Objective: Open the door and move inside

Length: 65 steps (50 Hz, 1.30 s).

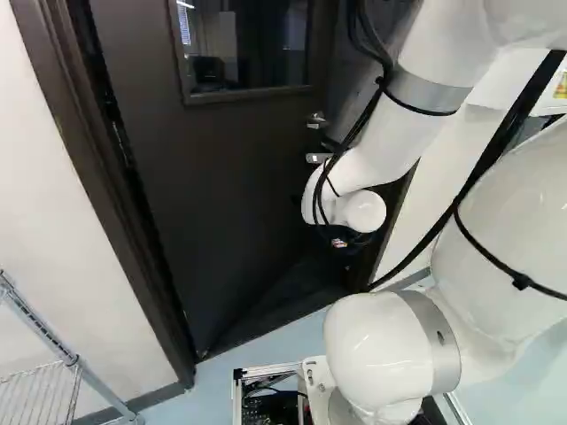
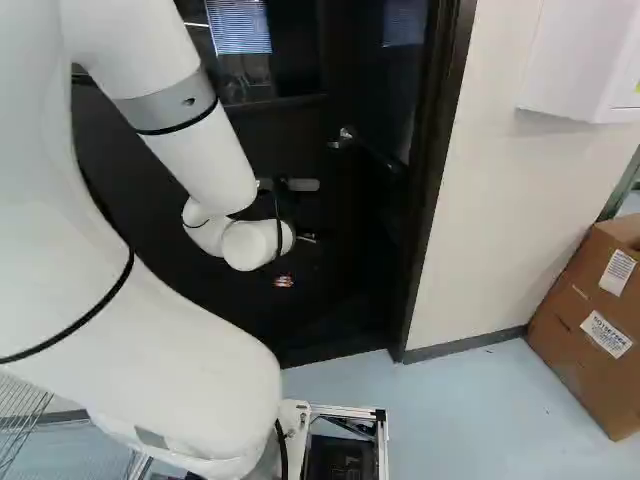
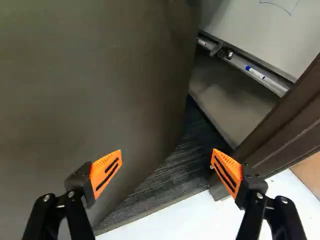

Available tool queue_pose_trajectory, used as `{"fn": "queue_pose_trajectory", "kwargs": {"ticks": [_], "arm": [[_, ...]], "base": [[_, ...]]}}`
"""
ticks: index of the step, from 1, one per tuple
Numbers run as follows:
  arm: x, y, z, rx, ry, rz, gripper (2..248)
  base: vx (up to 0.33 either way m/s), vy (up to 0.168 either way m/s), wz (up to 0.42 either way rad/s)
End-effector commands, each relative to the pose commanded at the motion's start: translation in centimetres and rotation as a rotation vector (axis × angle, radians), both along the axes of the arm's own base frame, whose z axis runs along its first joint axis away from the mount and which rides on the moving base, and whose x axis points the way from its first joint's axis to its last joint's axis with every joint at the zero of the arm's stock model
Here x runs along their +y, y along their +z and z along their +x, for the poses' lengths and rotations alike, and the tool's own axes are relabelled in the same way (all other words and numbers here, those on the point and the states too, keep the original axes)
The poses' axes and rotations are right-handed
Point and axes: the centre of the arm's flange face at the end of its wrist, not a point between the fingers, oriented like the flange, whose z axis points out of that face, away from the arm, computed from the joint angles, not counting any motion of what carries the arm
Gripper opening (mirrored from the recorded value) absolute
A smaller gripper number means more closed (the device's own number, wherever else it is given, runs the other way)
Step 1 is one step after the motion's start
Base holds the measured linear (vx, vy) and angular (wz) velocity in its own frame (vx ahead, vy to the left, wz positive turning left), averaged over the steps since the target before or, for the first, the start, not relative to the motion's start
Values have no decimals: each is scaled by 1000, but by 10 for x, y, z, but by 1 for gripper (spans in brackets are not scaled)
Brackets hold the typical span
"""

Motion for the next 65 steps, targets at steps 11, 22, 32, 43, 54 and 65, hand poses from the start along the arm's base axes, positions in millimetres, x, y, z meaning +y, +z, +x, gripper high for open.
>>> {"fn": "queue_pose_trajectory", "kwargs": {"ticks": [11,22,32,43,54,65], "arm": [[0,0,0,0,0,0,247],[0,0,0,0,0,0,247],[0,0,0,0,0,0,247],[0,0,0,0,0,0,247],[0,0,0,0,0,0,247],[0,0,0,0,0,0,247]], "base": [[109,36,-223],[112,37,-231],[110,61,-131],[95,74,-17],[63,50,-13],[0,0,0]]}}
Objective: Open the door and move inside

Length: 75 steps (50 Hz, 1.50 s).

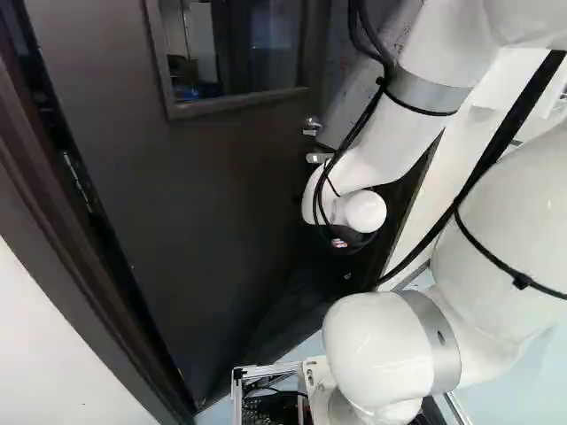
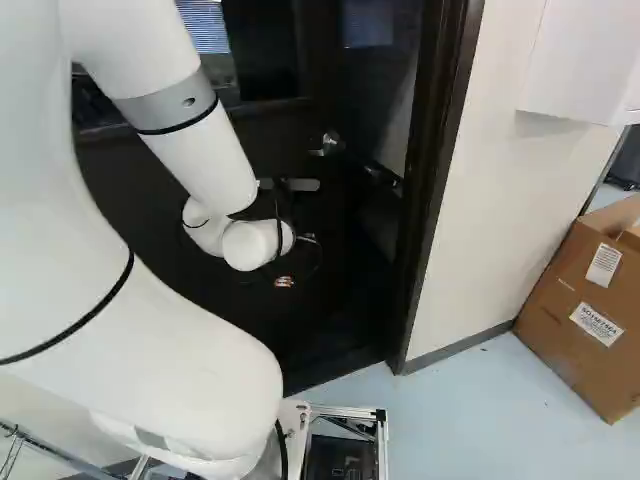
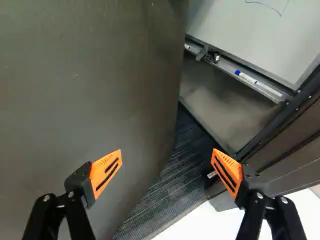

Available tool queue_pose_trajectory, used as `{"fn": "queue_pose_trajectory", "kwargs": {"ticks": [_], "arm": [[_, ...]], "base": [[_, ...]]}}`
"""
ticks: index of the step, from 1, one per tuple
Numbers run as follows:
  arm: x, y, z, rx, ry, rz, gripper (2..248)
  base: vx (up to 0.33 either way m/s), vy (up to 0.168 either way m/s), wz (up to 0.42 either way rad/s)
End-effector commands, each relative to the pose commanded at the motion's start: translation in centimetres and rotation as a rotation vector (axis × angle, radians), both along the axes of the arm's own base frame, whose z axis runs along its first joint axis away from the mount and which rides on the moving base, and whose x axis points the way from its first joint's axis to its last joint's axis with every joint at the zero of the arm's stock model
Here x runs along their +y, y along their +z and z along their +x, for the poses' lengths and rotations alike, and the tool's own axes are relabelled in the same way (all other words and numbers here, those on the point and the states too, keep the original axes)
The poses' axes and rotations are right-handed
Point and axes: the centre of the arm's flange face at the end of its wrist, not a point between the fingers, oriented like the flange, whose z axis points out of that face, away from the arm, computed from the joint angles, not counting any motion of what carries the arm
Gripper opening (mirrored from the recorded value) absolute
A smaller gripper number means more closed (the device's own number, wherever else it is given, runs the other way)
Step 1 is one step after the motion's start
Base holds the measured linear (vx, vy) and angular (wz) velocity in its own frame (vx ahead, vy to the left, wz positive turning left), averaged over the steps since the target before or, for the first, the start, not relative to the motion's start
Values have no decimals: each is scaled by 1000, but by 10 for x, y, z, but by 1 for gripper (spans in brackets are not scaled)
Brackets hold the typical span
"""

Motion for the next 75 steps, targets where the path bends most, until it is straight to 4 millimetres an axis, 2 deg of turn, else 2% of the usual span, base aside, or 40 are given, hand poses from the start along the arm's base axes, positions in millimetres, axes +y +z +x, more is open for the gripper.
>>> {"fn": "queue_pose_trajectory", "kwargs": {"ticks": [29,75], "arm": [[5,1,19,3,28,-6,247],[34,2,58,3,127,-14,247]], "base": [[0,0,0],[0,0,0]]}}
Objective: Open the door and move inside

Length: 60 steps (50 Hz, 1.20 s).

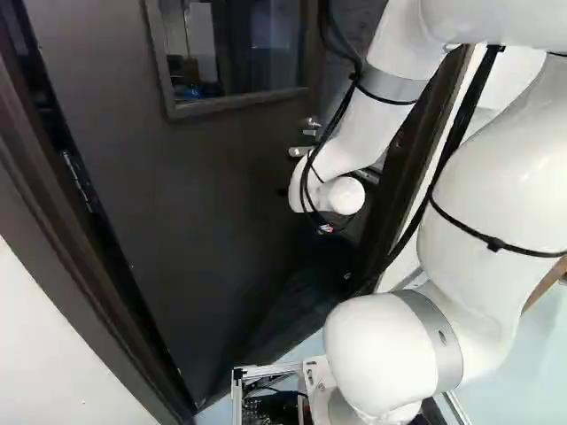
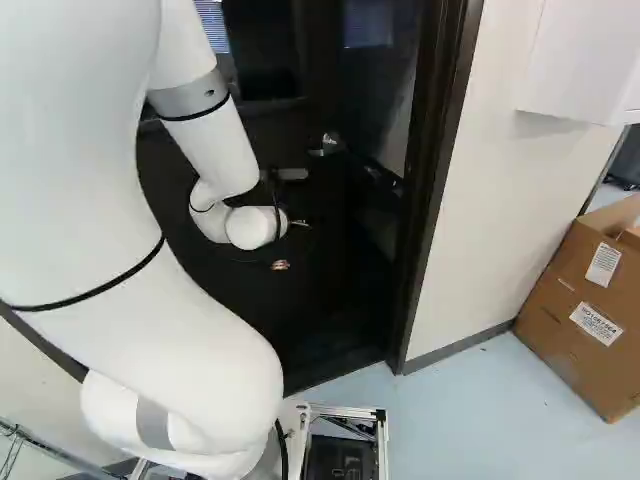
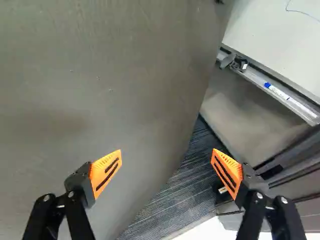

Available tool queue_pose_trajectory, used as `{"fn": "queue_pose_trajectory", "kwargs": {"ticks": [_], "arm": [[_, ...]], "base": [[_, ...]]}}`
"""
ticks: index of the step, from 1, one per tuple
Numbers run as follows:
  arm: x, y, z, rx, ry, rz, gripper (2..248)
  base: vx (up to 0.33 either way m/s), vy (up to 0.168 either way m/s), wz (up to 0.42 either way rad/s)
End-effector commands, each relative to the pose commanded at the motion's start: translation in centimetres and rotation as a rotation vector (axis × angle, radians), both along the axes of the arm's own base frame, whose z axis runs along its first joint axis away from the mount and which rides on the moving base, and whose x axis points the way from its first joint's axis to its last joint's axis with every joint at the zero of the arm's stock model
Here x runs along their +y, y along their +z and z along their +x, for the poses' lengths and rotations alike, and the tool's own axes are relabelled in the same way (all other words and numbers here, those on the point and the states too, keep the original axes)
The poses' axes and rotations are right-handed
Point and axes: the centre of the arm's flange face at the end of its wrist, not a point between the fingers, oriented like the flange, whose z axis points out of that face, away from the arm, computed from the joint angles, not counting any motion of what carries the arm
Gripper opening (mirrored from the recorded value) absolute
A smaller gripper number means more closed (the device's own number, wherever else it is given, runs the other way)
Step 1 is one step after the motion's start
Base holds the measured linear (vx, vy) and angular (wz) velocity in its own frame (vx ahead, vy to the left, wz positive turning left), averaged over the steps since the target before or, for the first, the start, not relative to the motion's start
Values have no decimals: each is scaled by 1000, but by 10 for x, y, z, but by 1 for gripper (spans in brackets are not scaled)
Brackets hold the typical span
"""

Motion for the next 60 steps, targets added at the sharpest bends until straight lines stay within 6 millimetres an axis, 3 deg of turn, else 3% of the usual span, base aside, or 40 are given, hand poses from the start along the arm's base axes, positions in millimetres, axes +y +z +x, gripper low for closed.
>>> {"fn": "queue_pose_trajectory", "kwargs": {"ticks": [60], "arm": [[53,4,43,-58,119,6,247]], "base": [[0,0,0]]}}
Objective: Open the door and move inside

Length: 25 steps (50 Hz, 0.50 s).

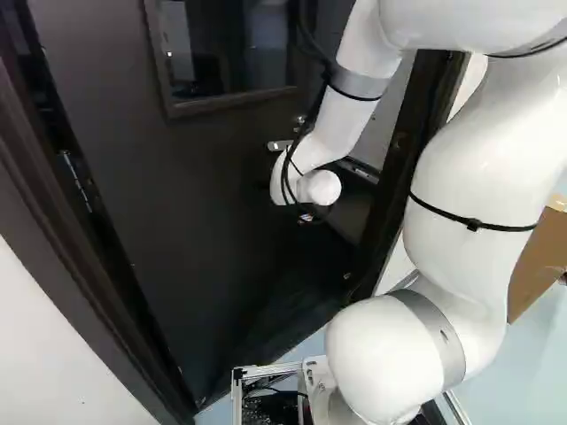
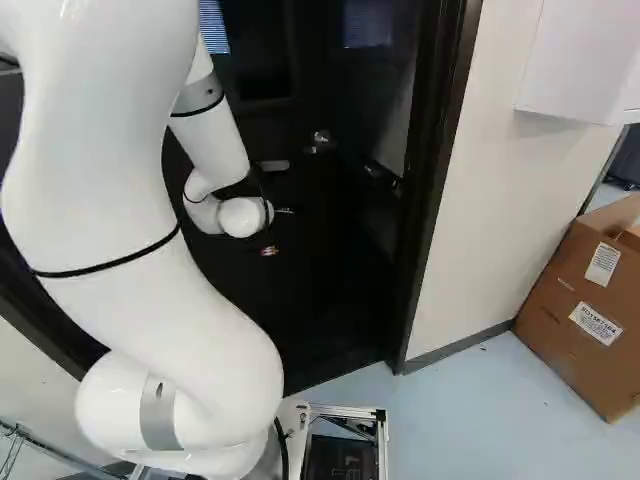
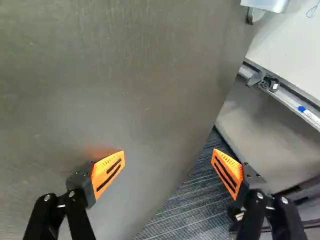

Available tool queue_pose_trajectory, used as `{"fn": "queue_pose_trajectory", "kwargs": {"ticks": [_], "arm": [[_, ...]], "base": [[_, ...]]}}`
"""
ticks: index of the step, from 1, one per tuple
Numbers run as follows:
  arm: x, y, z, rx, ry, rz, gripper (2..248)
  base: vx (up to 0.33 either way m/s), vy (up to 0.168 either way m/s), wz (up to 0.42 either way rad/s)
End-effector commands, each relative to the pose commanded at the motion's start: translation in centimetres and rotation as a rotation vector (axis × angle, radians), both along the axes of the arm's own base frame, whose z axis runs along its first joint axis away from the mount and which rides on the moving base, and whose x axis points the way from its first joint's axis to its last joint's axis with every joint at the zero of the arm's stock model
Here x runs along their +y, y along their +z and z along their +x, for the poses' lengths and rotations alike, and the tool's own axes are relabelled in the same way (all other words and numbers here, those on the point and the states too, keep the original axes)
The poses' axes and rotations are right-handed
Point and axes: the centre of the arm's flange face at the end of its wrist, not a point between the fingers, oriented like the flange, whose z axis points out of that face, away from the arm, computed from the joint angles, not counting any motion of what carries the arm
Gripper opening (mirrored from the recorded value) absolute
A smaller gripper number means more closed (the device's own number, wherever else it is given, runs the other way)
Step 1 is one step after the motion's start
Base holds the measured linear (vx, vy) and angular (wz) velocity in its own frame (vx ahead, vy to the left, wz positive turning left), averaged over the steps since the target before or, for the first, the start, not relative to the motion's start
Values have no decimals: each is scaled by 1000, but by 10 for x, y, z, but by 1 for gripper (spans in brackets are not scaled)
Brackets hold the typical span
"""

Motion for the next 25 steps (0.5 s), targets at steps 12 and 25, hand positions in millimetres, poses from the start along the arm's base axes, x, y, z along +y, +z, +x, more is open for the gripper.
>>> {"fn": "queue_pose_trajectory", "kwargs": {"ticks": [12,25], "arm": [[13,0,6,-3,27,0,247],[29,0,12,-5,59,1,247]], "base": [[0,0,0],[0,0,0]]}}
